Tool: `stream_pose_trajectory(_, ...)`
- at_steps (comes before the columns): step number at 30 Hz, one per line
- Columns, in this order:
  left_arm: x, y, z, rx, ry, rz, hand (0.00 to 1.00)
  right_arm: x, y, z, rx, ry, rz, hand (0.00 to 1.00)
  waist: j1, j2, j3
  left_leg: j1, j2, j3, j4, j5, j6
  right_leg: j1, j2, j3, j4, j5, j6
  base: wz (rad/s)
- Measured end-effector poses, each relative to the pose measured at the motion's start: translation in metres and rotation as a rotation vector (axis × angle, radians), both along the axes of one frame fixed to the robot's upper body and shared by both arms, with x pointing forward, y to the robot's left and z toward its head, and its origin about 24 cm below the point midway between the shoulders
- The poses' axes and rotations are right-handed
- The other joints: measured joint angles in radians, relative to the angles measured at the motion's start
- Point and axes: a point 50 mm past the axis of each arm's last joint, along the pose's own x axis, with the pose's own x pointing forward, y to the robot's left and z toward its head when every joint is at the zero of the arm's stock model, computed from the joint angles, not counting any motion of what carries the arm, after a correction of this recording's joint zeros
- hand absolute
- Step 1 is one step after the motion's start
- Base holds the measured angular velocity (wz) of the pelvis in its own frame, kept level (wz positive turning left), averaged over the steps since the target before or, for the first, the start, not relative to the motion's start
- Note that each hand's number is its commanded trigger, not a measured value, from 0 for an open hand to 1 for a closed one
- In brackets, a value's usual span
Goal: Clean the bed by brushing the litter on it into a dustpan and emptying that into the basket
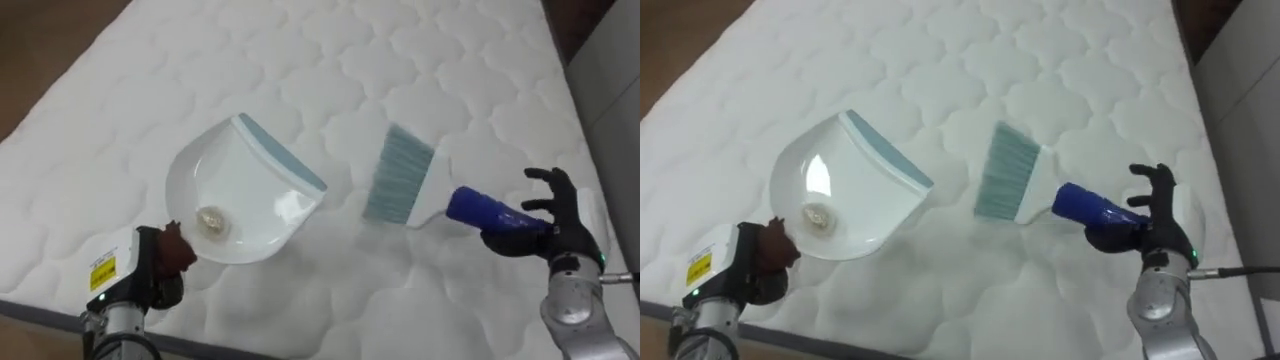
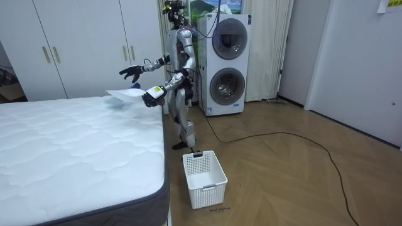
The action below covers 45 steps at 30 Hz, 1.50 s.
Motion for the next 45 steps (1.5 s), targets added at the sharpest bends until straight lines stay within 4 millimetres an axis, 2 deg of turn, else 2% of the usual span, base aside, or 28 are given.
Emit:
stream_pose_trajectory(5,-0.021,0.002,-0.009,-0.018,0.039,0.0,1.0,-0.004,0.002,0.004,0.032,-0.07,-0.005,0.0,0.047,-0.001,-0.0006,0.011,-0.001,-0.049,0.01,-0.001,-0.009,0.041,0.005,-0.018,-0.019,-0.002,-0.002,0.26)
stream_pose_trajectory(9,-0.026,0.005,-0.01,-0.004,0.047,0.011,1.0,-0.005,0.002,0.002,0.04,-0.067,-0.009,0.0,0.08,-0.003,-0.0009,-0.02,-0.002,-0.09,0.048,-0.006,-0.022,0.05,0.008,-0.057,-0.03,-0.008,-0.011,0.4)
stream_pose_trajectory(10,-0.026,0.007,-0.009,-0.002,0.045,0.019,1.0,-0.005,0.004,0.001,0.063,-0.073,-0.013,0.0,0.082,-0.001,-0.0004,-0.031,-0.003,-0.106,0.063,-0.008,-0.026,0.056,0.01,-0.078,-0.03,-0.01,-0.014,0.56)
stream_pose_trajectory(13,-0.024,0.009,-0.007,-0.007,0.027,0.028,1.0,-0.006,0.004,0.001,0.096,-0.092,-0.03,0.0,0.091,0.003,0.0008,-0.064,0.002,-0.099,0.094,-0.009,-0.037,0.065,0.013,-0.111,-0.031,-0.021,-0.027,0.6)
stream_pose_trajectory(15,-0.025,0.009,-0.006,-0.024,0.012,0.04,1.0,-0.008,0.003,0.001,0.093,-0.103,-0.041,0.0,0.096,0.006,0.0015,-0.084,0.011,-0.051,0.102,-0.004,-0.045,0.067,0.014,-0.132,-0.032,-0.031,-0.031,0.68)
stream_pose_trajectory(16,-0.025,0.009,-0.005,-0.026,0.007,0.041,1.0,-0.01,0.002,0.001,0.087,-0.107,-0.053,0.0,0.09,0.009,0.0023,-0.105,0.034,0.026,0.118,0.0,-0.047,0.072,0.006,-0.168,-0.031,-0.042,-0.032,0.91)
stream_pose_trajectory(17,-0.025,0.01,-0.005,-0.03,0.007,0.045,1.0,-0.012,0.001,0.0,0.086,-0.106,-0.061,0.0,0.089,0.009,0.0027,-0.117,0.07,0.144,0.124,0.01,-0.046,0.078,0.001,-0.205,-0.03,-0.048,-0.034,0.95)
stream_pose_trajectory(18,-0.026,0.01,-0.006,-0.035,0.007,0.048,1.0,-0.012,0.001,0.0,0.085,-0.108,-0.063,0.0,0.087,0.011,0.0036,-0.124,0.089,0.197,0.127,0.015,-0.042,0.081,-0.002,-0.227,-0.03,-0.052,-0.035,0.97)
stream_pose_trajectory(19,-0.026,0.009,-0.006,-0.037,0.006,0.048,1.0,-0.012,0.001,0.001,0.083,-0.121,-0.068,0.0,0.083,0.014,0.0049,-0.139,0.11,0.277,0.134,0.025,-0.036,0.081,-0.01,-0.271,-0.025,-0.064,-0.035,1.15)
stream_pose_trajectory(20,-0.026,0.009,-0.006,-0.039,0.006,0.047,1.0,-0.011,0.001,0.004,0.088,-0.143,-0.072,0.0,0.068,0.02,0.0049,-0.158,0.122,0.335,0.136,0.039,-0.027,0.083,-0.024,-0.34,-0.018,-0.075,-0.036,1.23)
stream_pose_trajectory(21,-0.026,0.009,-0.006,-0.041,0.005,0.047,1.0,-0.011,0.0,0.005,0.09,-0.157,-0.076,0.0,0.061,0.023,0.0064,-0.161,0.125,0.368,0.135,0.048,-0.021,0.082,-0.035,-0.374,-0.009,-0.084,-0.035,1.46)
stream_pose_trajectory(22,-0.026,0.007,-0.007,-0.048,0.007,0.048,1.0,-0.01,0.0,0.009,0.089,-0.183,-0.084,0.0,0.041,0.032,0.0115,-0.169,0.126,0.41,0.134,0.062,-0.008,0.084,-0.052,-0.444,0.007,-0.1,-0.03,1.43)
stream_pose_trajectory(23,-0.027,0.004,-0.009,-0.059,0.01,0.049,1.0,-0.011,-0.001,0.011,0.088,-0.202,-0.096,0.0,0.038,0.044,0.008,-0.182,0.129,0.436,0.151,0.062,-0.006,0.09,-0.068,-0.502,0.026,-0.117,-0.023,1.32)
stream_pose_trajectory(24,-0.028,0.003,-0.009,-0.063,0.011,0.05,1.0,-0.011,-0.001,0.011,0.087,-0.207,-0.1,0.0,0.037,0.048,0.0063,-0.19,0.128,0.441,0.162,0.06,-0.005,0.095,-0.077,-0.531,0.035,-0.126,-0.018,1.02)
stream_pose_trajectory(26,-0.03,0.003,-0.01,-0.069,0.008,0.051,1.0,-0.012,0.006,0.012,0.103,-0.236,-0.097,0.0,0.049,0.064,0.0023,-0.206,0.128,0.484,0.189,0.05,0.011,0.123,-0.098,-0.614,0.065,-0.157,0.005,0.88)
stream_pose_trajectory(27,-0.03,0.003,-0.009,-0.069,0.005,0.051,1.0,-0.013,0.009,0.013,0.107,-0.247,-0.093,0.0,0.05,0.066,0.0012,-0.206,0.122,0.481,0.182,0.048,0.015,0.129,-0.102,-0.628,0.073,-0.165,0.011,0.88)
stream_pose_trajectory(29,-0.031,0.001,-0.01,-0.075,-0.002,0.054,1.0,-0.011,0.016,0.016,0.102,-0.281,-0.06,0.0,0.055,0.07,-0.0008,-0.206,0.089,0.471,0.148,0.057,0.038,0.136,-0.114,-0.634,0.094,-0.183,0.026,0.78)
stream_pose_trajectory(32,-0.031,-0.005,-0.011,-0.099,-0.016,0.05,1.0,-0.011,0.019,0.015,0.095,-0.275,-0.04,0.0,0.079,0.076,-0.0035,-0.199,0.055,0.447,0.108,0.073,0.044,0.146,-0.116,-0.641,0.09,-0.178,0.034,0.41)
stream_pose_trajectory(36,-0.03,-0.01,-0.009,-0.119,-0.058,0.028,1.0,-0.01,0.027,0.012,0.102,-0.26,-0.007,0.0,0.091,0.073,-0.0033,-0.183,0.023,0.413,0.072,0.082,0.056,0.163,-0.129,-0.661,0.095,-0.17,0.048,0.28)
stream_pose_trajectory(37,-0.03,-0.011,-0.008,-0.125,-0.066,0.021,1.0,-0.011,0.028,0.011,0.105,-0.254,-0.005,0.0,0.096,0.07,-0.0028,-0.178,0.012,0.393,0.062,0.085,0.062,0.161,-0.134,-0.636,0.11,-0.17,0.05,0.44)
stream_pose_trajectory(38,-0.029,-0.012,-0.008,-0.127,-0.072,0.016,1.0,-0.014,0.029,0.009,0.108,-0.244,-0.005,0.0,0.094,0.067,-0.0023,-0.178,0.001,0.353,0.062,0.084,0.069,0.143,-0.136,-0.587,0.143,-0.169,0.048,0.54)
stream_pose_trajectory(39,-0.027,-0.013,-0.007,-0.13,-0.079,0.012,1.0,-0.015,0.03,0.007,0.11,-0.238,-0.004,0.0,0.1,0.068,-0.0026,-0.187,-0.013,0.278,0.062,0.083,0.079,0.102,-0.122,-0.476,0.187,-0.179,0.029,0.37)
stream_pose_trajectory(40,-0.027,-0.013,-0.006,-0.131,-0.082,0.013,1.0,-0.015,0.031,0.007,0.11,-0.239,0.0,0.0,0.102,0.071,-0.002,-0.193,-0.022,0.226,0.058,0.09,0.083,0.075,-0.105,-0.414,0.196,-0.189,0.013,0.15)
stream_pose_trajectory(41,-0.029,-0.01,-0.007,-0.133,-0.079,0.029,1.0,-0.013,0.036,0.007,0.11,-0.239,0.022,0.0,0.095,0.081,-0.0018,-0.194,-0.036,0.129,0.043,0.105,0.081,0.039,-0.055,-0.346,0.186,-0.2,-0.01,0.15)
stream_pose_trajectory(42,-0.03,-0.009,-0.007,-0.13,-0.078,0.034,1.0,-0.014,0.038,0.007,0.103,-0.237,0.03,0.0,0.079,0.084,-0.0022,-0.193,-0.045,0.069,0.034,0.118,0.079,0.028,-0.024,-0.313,0.164,-0.2,-0.015,0.62)
stream_pose_trajectory(44,-0.029,-0.005,-0.006,-0.123,-0.079,0.04,1.0,-0.017,0.04,0.006,0.094,-0.24,0.028,0.0,0.023,0.082,-0.0022,-0.164,-0.101,-0.2,-0.016,0.179,0.064,-0.01,0.078,-0.163,0.066,-0.169,-0.042,1.02)
stream_pose_trajectory(45,-0.029,-0.005,-0.007,-0.121,-0.075,0.037,1.0,-0.017,0.039,0.007,0.091,-0.244,0.02,0.0,0.007,0.08,-0.0023,-0.153,-0.115,-0.275,-0.027,0.191,0.054,-0.019,0.096,-0.127,0.04,-0.152,-0.051,1.07)
